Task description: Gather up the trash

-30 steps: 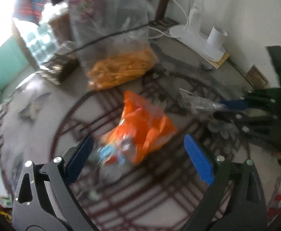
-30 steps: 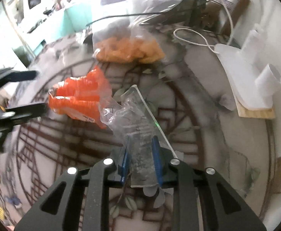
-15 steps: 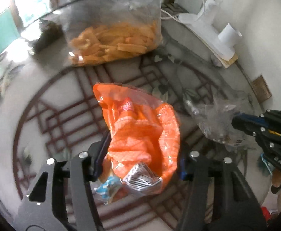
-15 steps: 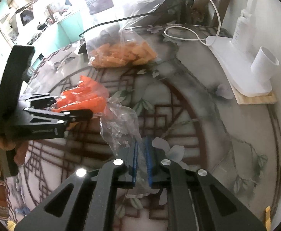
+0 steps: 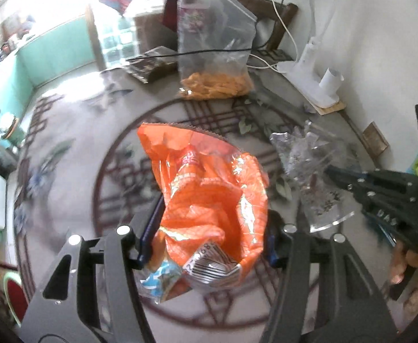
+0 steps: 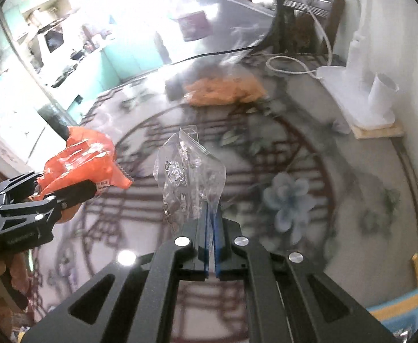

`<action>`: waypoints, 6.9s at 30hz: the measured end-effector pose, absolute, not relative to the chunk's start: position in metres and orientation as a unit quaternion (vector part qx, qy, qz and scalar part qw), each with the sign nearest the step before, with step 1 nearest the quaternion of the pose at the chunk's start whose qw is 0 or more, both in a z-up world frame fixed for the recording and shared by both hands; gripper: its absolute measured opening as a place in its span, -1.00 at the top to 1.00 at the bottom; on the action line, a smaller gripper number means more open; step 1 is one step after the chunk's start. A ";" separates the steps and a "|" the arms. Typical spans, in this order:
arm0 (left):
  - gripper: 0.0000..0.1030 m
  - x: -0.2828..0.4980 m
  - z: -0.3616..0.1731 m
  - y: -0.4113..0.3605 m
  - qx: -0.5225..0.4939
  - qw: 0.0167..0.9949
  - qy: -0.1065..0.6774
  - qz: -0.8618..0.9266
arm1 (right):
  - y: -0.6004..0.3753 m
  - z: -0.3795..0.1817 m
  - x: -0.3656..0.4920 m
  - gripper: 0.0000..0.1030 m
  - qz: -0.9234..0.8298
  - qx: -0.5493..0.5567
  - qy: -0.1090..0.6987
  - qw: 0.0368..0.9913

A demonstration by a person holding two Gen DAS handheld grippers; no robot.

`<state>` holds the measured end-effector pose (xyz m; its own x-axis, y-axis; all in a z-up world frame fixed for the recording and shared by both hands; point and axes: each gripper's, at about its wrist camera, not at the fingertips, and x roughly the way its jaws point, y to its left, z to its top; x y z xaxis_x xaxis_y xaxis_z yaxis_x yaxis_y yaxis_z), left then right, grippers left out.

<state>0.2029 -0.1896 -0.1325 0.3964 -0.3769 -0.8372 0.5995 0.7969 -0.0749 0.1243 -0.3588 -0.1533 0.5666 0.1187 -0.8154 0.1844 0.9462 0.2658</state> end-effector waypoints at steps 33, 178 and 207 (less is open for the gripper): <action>-0.13 0.119 -0.079 -0.037 0.026 0.890 0.425 -0.165 | -0.206 -0.082 0.101 0.95 0.101 0.115 0.414 0.897; -0.90 0.103 -0.008 0.130 -0.071 0.974 0.212 0.027 | -0.082 -0.019 0.062 -0.87 0.018 0.031 0.182 0.983; -0.90 0.072 0.013 0.034 -0.048 0.966 0.254 0.026 | -0.175 -0.012 0.033 -0.87 0.016 0.060 0.211 0.976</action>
<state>0.0716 0.0337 0.0128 0.8691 0.0269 -0.4939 -0.0755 0.9940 -0.0787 0.0334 -0.1746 -0.0120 0.9105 0.0570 -0.4096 -0.0062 0.9922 0.1243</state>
